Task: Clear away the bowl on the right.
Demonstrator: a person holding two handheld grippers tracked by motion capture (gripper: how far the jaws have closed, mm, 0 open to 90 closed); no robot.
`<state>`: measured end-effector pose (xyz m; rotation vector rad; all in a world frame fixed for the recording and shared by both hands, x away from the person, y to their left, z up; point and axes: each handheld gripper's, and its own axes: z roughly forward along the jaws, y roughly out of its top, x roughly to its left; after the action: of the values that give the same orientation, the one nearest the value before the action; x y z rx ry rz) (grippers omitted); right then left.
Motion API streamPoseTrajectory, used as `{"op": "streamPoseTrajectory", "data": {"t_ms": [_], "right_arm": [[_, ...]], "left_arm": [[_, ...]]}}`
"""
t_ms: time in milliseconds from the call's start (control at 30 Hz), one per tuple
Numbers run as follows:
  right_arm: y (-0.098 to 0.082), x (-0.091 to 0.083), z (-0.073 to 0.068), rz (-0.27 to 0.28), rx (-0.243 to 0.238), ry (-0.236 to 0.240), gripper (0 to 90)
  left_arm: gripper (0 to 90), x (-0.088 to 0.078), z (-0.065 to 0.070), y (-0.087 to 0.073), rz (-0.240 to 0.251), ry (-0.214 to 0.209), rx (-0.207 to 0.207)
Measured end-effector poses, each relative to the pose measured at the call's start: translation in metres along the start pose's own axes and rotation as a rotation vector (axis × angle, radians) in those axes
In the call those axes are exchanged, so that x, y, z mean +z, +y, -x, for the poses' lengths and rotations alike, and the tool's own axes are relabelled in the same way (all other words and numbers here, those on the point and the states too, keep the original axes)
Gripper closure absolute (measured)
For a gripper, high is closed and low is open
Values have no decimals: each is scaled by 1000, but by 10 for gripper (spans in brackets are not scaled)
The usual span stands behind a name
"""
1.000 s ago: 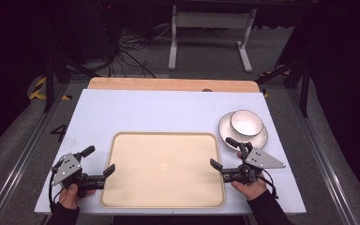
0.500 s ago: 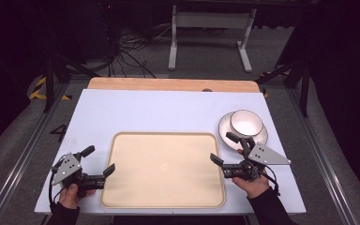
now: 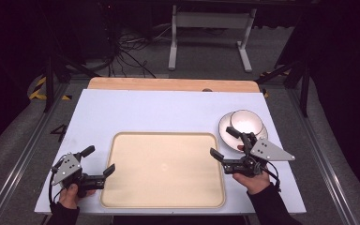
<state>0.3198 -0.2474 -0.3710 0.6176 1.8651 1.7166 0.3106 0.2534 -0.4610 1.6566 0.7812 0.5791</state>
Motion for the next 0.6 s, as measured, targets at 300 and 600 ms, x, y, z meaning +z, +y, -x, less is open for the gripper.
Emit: {"op": "streamPoseTrajectory", "data": {"t_ms": [300,600], "right_arm": [[2,-1,3,-6,-9,-83,128],[3,-12,12,-11,-37,-188,155]], "left_arm": [[1,0,0,0,-11,3,-2],[1,1,0,0,-11,6,-3]]}}
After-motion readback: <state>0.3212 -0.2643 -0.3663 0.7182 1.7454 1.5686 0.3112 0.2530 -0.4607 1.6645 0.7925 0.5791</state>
